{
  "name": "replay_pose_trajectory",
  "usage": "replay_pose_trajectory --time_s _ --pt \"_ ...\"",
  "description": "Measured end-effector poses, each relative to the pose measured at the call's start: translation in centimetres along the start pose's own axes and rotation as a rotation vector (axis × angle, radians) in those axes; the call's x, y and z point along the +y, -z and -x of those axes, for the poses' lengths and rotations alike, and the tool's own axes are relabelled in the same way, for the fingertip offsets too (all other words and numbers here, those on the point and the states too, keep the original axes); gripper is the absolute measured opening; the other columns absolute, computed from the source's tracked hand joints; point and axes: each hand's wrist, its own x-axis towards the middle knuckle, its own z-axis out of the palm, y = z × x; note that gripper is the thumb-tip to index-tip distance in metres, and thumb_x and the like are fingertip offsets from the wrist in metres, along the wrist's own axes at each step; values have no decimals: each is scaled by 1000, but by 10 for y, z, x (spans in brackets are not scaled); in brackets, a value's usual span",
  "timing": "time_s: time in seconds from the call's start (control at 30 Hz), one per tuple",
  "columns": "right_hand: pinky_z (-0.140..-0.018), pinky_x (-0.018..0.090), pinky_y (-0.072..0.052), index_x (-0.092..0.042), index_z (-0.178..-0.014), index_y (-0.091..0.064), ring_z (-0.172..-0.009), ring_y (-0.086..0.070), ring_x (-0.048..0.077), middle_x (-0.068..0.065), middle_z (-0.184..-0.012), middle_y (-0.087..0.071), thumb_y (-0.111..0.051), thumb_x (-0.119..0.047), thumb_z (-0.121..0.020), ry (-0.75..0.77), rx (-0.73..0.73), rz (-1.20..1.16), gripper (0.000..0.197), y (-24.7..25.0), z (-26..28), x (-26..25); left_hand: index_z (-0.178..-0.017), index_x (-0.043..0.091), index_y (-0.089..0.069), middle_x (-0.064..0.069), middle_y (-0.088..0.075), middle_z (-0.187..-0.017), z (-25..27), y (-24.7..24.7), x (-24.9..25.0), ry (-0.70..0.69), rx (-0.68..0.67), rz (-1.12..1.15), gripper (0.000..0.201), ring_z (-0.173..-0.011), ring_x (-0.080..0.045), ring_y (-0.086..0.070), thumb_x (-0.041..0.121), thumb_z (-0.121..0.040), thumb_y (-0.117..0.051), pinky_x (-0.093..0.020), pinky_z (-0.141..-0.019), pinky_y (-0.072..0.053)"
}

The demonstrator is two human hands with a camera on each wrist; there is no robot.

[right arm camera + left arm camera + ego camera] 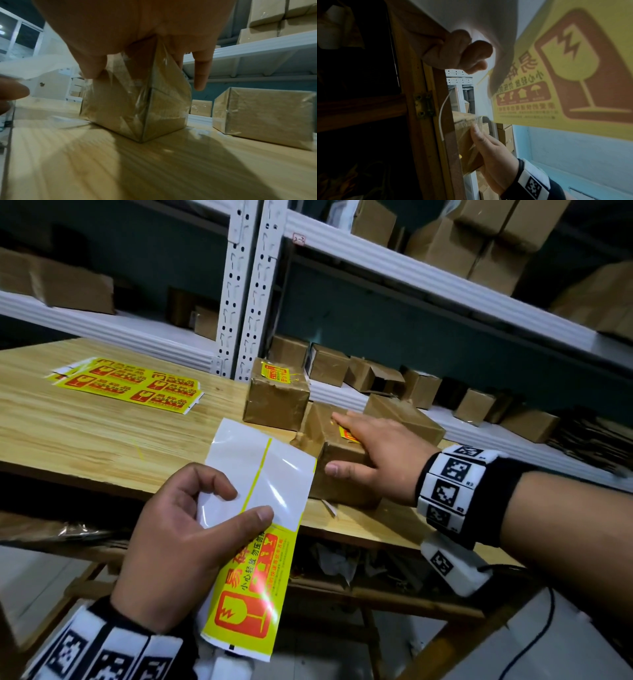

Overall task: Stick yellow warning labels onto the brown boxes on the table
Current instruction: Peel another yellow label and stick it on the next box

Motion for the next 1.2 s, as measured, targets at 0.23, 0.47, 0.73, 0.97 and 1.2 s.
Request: replay_pose_trajectory --time_s 0.23,0.47,0.73,0.97,1.2 --pt "-104 38 -42 -34 -155 -32 -134 -48 22 -1 -154 -48 -62 -68 -83 -132 -9 -66 85 12 -7 11 -88 4 -52 -16 -80 -89 0 5 6 -20 21 7 44 -67 -22 -74 5 -59 -85 -31 -54 -60" --pt "-106 43 -34 -41 -157 -28 -134 -40 32 6 -149 -44 -44 -79 -86 -198 -11 210 83 6 -63 17 -87 3 -50 -19 -78 -82 -2 -3 5 -31 41 24 46 -62 -20 -73 4 -59 -85 -31 -51 -57" --pt "-82 33 -44 -24 -135 -51 -113 -60 26 3 -126 -62 -68 -63 -83 -277 92 61 67 -4 -105 20 -76 19 -56 -13 -79 -78 -9 4 0 -29 66 -54 47 -60 -19 -71 14 -51 -95 -32 -53 -55" --pt "-92 38 -53 -28 -146 -40 -112 -63 29 6 -133 -63 -62 -63 -88 -288 12 117 72 -9 -135 25 -75 18 -56 -17 -76 -78 -10 8 6 -42 81 -22 48 -60 -23 -67 24 -46 -94 -32 -56 -51" --pt "-113 43 -39 -32 -157 -26 -141 -45 30 6 -159 -42 -62 -70 -83 -255 -40 -31 91 -15 -154 38 -79 15 -55 -13 -80 -86 -11 12 9 -30 87 -56 51 -67 -23 -75 11 -51 -98 -37 -55 -59"
